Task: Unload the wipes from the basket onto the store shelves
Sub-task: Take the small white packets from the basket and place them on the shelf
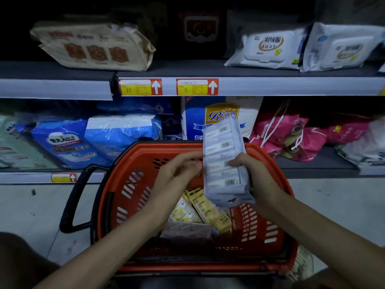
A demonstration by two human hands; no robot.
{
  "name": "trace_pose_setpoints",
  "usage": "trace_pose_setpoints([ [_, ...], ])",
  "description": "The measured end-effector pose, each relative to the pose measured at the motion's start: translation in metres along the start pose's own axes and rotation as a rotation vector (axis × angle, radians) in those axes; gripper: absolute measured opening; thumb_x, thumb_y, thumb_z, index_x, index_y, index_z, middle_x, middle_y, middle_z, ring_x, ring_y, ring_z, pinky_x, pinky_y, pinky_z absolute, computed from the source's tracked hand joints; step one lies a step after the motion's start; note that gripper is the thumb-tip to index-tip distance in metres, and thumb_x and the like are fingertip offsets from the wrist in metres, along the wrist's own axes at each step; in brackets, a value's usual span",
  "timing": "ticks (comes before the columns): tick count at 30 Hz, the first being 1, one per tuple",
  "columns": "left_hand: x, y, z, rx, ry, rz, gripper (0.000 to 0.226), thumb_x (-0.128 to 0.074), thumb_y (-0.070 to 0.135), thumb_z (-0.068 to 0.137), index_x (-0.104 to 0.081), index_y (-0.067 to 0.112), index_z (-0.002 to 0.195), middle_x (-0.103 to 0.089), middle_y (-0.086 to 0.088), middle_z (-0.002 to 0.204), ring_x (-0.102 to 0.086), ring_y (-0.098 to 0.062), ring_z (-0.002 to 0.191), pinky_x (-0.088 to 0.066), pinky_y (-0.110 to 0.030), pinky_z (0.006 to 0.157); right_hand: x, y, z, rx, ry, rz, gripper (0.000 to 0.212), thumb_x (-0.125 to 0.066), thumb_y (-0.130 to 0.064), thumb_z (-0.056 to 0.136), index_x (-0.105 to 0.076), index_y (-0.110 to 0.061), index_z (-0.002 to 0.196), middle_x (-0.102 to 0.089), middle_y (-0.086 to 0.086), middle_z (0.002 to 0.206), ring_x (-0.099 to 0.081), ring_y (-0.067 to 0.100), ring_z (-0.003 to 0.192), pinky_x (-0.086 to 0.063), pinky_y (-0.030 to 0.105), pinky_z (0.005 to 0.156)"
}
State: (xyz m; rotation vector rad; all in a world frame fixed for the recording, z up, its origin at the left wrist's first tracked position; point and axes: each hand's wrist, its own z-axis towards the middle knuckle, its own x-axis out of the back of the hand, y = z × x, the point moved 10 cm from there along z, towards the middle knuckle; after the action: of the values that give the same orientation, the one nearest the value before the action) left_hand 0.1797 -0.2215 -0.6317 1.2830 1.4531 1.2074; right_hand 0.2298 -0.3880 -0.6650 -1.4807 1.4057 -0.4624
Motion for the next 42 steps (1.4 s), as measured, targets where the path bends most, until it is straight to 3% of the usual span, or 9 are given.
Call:
trace_pose_setpoints([
  [4, -0.014, -0.006, -0.001, 0.04, -0.1, -0.03, 0.048, -0.069, 0.044, 0.09, -0.063, 0.044, 0.138, -0.072, 0.006, 0.124, -0.068, -0.011, 0.12, -0.052, -0.047, 0.107, -0.017, -0.014, -0.004, 0.182, -0.009, -0.164, 0.048, -0.073, -0.024, 0.088, -0.064, -0.018, 0.135, -0.074, 0.013, 0.121, -0.071, 0.036, 0.111, -0.055, 0.057, 0.096],
  [7, -0.011, -0.008, 0.0, 0.039, -0.067, -0.09, 0.045, -0.071, 0.038, 0.095, -0.063, 0.04, 0.139, -0.073, 0.009, 0.129, -0.068, -0.008, 0.121, -0.051, -0.046, 0.11, -0.029, -0.017, -0.012, 0.244, -0.019, -0.169, 0.045, -0.061, -0.032, 0.096, -0.06, -0.027, 0.141, -0.071, 0.0, 0.131, -0.067, 0.022, 0.122, -0.053, 0.042, 0.1],
  [10, -0.008, -0.017, 0.005, 0.088, -0.074, -0.244, 0.046, -0.072, 0.036, 0.097, -0.064, 0.028, 0.141, -0.07, -0.004, 0.137, -0.067, -0.026, 0.127, -0.048, -0.052, 0.111, -0.035, -0.023, -0.02, 0.3, -0.019, -0.241, 0.04, -0.057, -0.031, 0.102, -0.06, -0.036, 0.141, -0.066, -0.007, 0.138, -0.062, 0.011, 0.128, -0.054, 0.032, 0.101],
  [14, -0.004, -0.019, 0.007, 0.19, -0.083, -0.435, 0.053, -0.063, 0.045, 0.094, -0.064, 0.019, 0.14, -0.069, -0.014, 0.137, -0.066, -0.035, 0.127, -0.048, -0.054, 0.109, -0.048, -0.038, -0.04, 0.439, -0.091, -0.407, 0.041, -0.061, -0.021, 0.102, -0.059, -0.027, 0.143, -0.055, -0.003, 0.145, -0.06, 0.006, 0.128, -0.053, 0.021, 0.099],
  [21, 0.003, 0.006, 0.001, 0.193, -0.07, -0.493, 0.046, -0.048, 0.04, 0.104, -0.063, 0.017, 0.14, -0.071, -0.013, 0.133, -0.068, -0.037, 0.122, -0.053, -0.057, 0.105, -0.062, -0.058, -0.058, 0.597, -0.103, -0.696, 0.062, -0.071, -0.015, 0.097, -0.047, -0.037, 0.15, -0.028, -0.019, 0.158, -0.042, 0.002, 0.142, -0.045, 0.031, 0.114],
  [27, 0.002, 0.041, -0.008, 0.115, -0.064, -0.461, 0.043, -0.054, 0.04, 0.103, -0.062, 0.023, 0.141, -0.071, -0.01, 0.134, -0.07, -0.034, 0.121, -0.054, -0.055, 0.098, -0.082, -0.083, -0.081, 0.8, -0.106, -1.0, 0.091, -0.082, -0.047, 0.082, -0.033, -0.035, 0.158, -0.015, -0.012, 0.164, -0.023, 0.008, 0.154, -0.042, 0.042, 0.117],
  [32, -0.007, 0.082, -0.022, -0.006, -0.102, -0.332, 0.043, -0.054, 0.04, 0.103, -0.06, 0.026, 0.143, -0.072, -0.006, 0.133, -0.07, -0.028, 0.121, -0.053, -0.051, 0.104, -0.09, -0.101, -0.1, 0.864, -0.084, -1.092, 0.105, -0.084, -0.053, 0.075, -0.026, -0.036, 0.161, -0.009, -0.02, 0.165, -0.013, -0.005, 0.153, -0.024, 0.009, 0.115],
  [36, -0.009, 0.119, -0.031, -0.117, -0.108, -0.224, 0.04, -0.058, 0.039, 0.103, -0.063, 0.029, 0.142, -0.071, -0.003, 0.135, -0.068, -0.028, 0.124, -0.051, -0.053, 0.107, -0.093, -0.116, -0.116, 0.853, -0.054, -0.993, 0.103, -0.087, -0.048, 0.077, -0.022, -0.047, 0.158, -0.006, -0.031, 0.165, -0.009, -0.016, 0.149, -0.025, -0.004, 0.105],
  [42, -0.014, 0.174, -0.04, -0.204, -0.096, -0.145, 0.038, -0.056, 0.045, 0.104, -0.069, 0.026, 0.135, -0.073, -0.001, 0.131, -0.069, -0.022, 0.124, -0.051, -0.049, 0.109, -0.089, -0.158, -0.137, 0.946, 0.031, -0.84, 0.091, -0.08, -0.014, 0.087, -0.032, -0.057, 0.152, -0.03, -0.031, 0.161, -0.03, -0.006, 0.149, -0.04, 0.032, 0.118],
])
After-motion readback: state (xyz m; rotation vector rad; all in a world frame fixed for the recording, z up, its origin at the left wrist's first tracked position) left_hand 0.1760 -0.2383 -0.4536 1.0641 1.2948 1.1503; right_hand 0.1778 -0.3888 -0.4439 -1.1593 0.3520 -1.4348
